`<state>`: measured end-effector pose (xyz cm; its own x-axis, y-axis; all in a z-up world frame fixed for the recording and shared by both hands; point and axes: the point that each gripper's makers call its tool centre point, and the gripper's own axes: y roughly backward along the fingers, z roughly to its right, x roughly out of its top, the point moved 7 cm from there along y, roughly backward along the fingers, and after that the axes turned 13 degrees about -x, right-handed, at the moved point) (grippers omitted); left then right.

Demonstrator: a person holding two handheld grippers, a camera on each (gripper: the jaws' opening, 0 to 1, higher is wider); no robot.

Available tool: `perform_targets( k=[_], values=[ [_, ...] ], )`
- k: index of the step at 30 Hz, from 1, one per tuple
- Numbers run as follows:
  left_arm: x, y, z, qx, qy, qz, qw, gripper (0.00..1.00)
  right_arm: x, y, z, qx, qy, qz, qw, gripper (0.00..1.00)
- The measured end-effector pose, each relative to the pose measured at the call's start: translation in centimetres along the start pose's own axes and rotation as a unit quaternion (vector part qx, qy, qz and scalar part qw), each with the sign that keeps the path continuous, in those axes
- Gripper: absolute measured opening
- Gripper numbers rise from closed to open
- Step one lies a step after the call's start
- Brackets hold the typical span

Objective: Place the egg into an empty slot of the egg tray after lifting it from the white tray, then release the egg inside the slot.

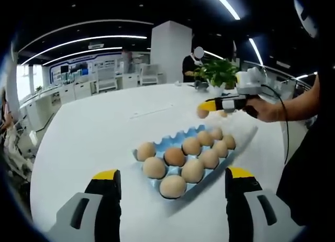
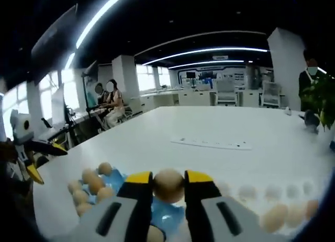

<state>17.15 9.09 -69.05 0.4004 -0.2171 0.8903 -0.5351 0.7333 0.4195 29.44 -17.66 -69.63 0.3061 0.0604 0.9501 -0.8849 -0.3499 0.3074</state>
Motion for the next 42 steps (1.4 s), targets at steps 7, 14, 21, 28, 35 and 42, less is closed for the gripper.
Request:
perform_targets(
  k=[7, 14, 21, 28, 35, 42],
  values=[
    [0.1, 0.2, -0.1, 0.003, 0.000, 0.003, 1.0000, 0.82, 0.3, -1.1, -2.1, 0.024, 0.001, 0.002, 0.9997, 0.22],
    [-0.1, 0.3, -0.2, 0.003, 0.001, 0.002, 1.0000, 0.81, 0.5, -2.0, -4.4, 0.051, 0.002, 0.001, 0.9987, 0.22],
    [-0.1, 0.5, -0.4, 0.009, 0.004, 0.003, 1.0000, 0.82, 0.3, -3.0, -6.4, 0.076, 0.006, -0.004, 0.9971, 0.22],
    [-0.4, 0.4, -0.3, 0.004, 0.005, -0.002, 1.0000, 0.81, -0.3, -3.9, -8.5, 0.102, 0.007, -0.017, 0.9946, 0.23],
    [-0.5, 0.4, -0.3, 0.003, 0.008, -0.003, 1.0000, 0.81, -1.1, -5.0, -10.8, 0.128, 0.024, -0.029, 0.9911, 0.23],
    [-0.5, 0.8, -0.5, 0.009, 0.008, -0.003, 0.9999, 0.81, -1.9, -6.0, -11.8, 0.138, 0.030, -0.044, 0.9890, 0.23]
  ],
)
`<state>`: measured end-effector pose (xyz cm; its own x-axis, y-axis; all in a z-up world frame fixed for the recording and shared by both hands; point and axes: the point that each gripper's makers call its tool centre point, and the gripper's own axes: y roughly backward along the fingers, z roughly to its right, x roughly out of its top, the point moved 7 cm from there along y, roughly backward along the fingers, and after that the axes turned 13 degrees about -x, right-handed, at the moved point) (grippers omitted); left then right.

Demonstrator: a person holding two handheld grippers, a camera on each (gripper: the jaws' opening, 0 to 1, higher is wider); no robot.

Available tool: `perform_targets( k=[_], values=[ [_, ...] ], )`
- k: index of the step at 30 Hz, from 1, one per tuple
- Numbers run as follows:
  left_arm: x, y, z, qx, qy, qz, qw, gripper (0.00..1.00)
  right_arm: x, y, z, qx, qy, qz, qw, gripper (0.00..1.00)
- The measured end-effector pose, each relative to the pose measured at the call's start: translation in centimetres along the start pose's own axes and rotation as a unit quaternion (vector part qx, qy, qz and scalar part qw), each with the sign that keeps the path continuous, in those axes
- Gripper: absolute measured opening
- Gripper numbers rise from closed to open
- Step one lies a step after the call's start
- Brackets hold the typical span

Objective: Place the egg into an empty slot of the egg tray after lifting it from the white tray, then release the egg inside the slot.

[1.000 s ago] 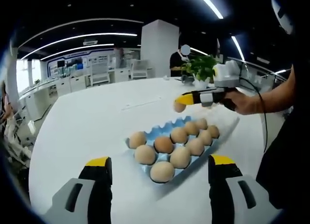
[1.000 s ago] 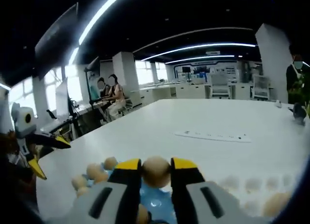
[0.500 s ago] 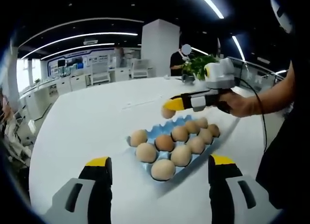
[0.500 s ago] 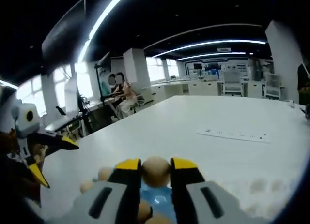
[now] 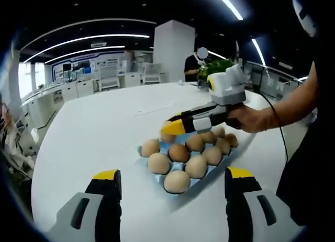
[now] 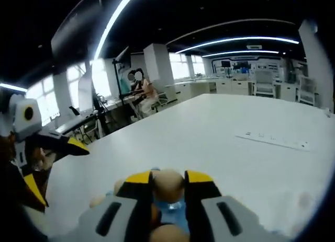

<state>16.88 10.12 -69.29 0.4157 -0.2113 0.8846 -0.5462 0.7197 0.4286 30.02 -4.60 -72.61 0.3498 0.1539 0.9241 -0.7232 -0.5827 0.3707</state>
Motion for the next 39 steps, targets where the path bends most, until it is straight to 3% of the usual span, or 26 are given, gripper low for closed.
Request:
perform_targets(
  k=[13, 28, 39],
  values=[
    [0.0, -0.2, 0.0, -0.004, 0.005, 0.000, 1.0000, 0.80, -1.7, -0.7, 0.3, 0.008, -0.013, -0.049, 0.9987, 0.23],
    [0.3, -0.2, 0.2, -0.005, 0.000, 0.001, 1.0000, 0.79, -1.7, -0.5, 0.8, 0.009, -0.012, -0.049, 0.9987, 0.23],
    [0.7, -0.3, 0.4, -0.005, -0.008, 0.004, 1.0000, 0.79, -1.6, 1.6, 2.0, 0.005, -0.023, -0.037, 0.9990, 0.23]
  ],
)
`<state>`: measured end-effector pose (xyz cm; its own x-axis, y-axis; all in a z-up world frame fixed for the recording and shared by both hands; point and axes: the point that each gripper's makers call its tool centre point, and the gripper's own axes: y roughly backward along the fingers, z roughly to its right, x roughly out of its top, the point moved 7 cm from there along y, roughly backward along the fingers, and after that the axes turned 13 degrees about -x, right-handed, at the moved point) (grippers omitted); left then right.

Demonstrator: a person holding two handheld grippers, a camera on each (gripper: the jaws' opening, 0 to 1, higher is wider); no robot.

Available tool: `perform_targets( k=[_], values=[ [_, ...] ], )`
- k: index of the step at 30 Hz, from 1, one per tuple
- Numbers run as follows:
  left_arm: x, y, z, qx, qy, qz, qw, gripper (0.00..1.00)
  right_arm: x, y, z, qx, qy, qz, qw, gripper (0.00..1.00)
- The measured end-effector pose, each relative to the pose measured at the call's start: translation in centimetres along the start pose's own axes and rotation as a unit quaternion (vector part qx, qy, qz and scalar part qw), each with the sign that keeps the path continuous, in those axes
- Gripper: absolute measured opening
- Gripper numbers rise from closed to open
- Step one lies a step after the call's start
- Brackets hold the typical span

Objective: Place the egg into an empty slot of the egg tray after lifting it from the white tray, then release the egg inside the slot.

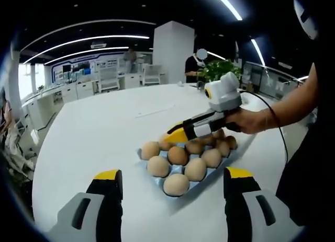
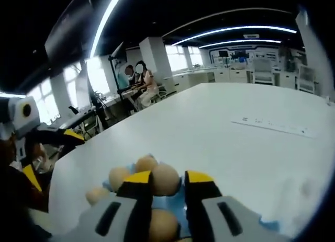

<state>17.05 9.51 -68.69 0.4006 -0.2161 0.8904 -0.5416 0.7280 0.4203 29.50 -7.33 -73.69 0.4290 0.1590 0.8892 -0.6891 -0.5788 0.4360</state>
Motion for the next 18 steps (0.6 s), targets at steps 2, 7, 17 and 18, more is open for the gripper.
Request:
perform_targets(
  k=[2, 7, 17, 18],
  values=[
    [0.1, -0.1, 0.1, -0.003, 0.000, 0.002, 1.0000, 0.79, 0.2, 0.7, 0.2, -0.004, -0.005, 0.007, 1.0000, 0.22],
    [0.2, -0.3, 0.3, -0.006, -0.003, 0.003, 1.0000, 0.79, 0.3, 1.8, 1.0, -0.012, -0.007, 0.019, 0.9997, 0.22],
    [0.4, -0.4, 0.6, -0.009, -0.007, 0.004, 0.9999, 0.79, -0.8, 4.4, 4.2, -0.053, -0.020, 0.019, 0.9982, 0.22],
    [0.4, -0.5, 0.6, -0.010, -0.008, 0.004, 0.9999, 0.78, -1.0, 4.8, 4.7, -0.062, -0.023, 0.020, 0.9976, 0.22]
  ],
)
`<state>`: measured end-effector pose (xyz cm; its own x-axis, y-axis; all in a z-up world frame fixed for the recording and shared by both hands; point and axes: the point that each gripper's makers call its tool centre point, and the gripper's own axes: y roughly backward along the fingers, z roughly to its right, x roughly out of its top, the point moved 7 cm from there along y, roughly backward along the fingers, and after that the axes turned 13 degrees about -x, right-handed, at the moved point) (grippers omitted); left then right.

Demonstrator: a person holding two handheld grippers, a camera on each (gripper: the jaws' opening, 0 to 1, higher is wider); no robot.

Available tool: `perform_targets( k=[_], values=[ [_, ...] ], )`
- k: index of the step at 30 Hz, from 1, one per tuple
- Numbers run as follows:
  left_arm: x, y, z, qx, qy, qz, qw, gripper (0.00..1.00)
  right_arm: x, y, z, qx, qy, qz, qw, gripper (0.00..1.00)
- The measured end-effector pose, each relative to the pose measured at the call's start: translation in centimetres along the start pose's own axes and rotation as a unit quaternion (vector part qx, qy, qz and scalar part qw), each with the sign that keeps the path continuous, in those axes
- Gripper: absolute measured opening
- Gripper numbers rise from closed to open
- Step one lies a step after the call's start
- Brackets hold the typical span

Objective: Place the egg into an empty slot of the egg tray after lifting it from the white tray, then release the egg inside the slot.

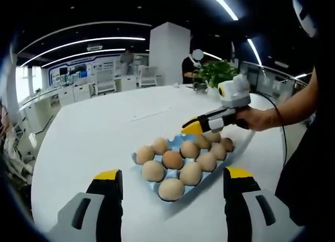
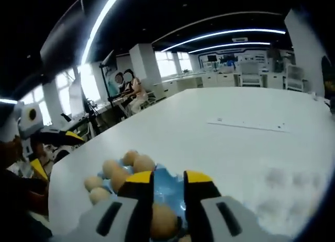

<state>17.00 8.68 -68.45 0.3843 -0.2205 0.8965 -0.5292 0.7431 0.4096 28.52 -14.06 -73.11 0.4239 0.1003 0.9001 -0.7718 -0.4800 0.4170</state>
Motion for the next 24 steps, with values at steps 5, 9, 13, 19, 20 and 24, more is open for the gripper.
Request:
perform_targets(
  k=[5, 9, 13, 19, 20, 24],
  values=[
    [0.0, -0.1, 0.1, -0.001, 0.000, 0.001, 1.0000, 0.78, -0.2, 1.1, 2.2, -0.032, -0.015, 0.006, 0.9994, 0.22],
    [-0.1, 0.0, 0.0, 0.001, -0.002, -0.003, 1.0000, 0.78, -0.3, 2.3, 4.5, -0.065, -0.028, 0.008, 0.9974, 0.22],
    [-0.1, 0.1, 0.0, 0.002, -0.001, -0.002, 1.0000, 0.78, -0.2, 3.9, 7.4, -0.115, -0.038, 0.026, 0.9923, 0.21],
    [-0.1, 0.0, 0.1, 0.001, -0.001, -0.003, 1.0000, 0.78, -0.4, 6.3, 11.5, -0.185, -0.055, 0.041, 0.9804, 0.21],
    [-0.1, -0.1, 0.1, 0.000, 0.000, -0.003, 1.0000, 0.78, -0.5, 6.6, 12.0, -0.196, -0.056, 0.040, 0.9783, 0.21],
    [-0.1, -0.1, 0.2, 0.000, 0.000, -0.003, 1.0000, 0.77, -0.6, 7.9, 14.2, -0.240, -0.048, 0.047, 0.9684, 0.21]
  ],
)
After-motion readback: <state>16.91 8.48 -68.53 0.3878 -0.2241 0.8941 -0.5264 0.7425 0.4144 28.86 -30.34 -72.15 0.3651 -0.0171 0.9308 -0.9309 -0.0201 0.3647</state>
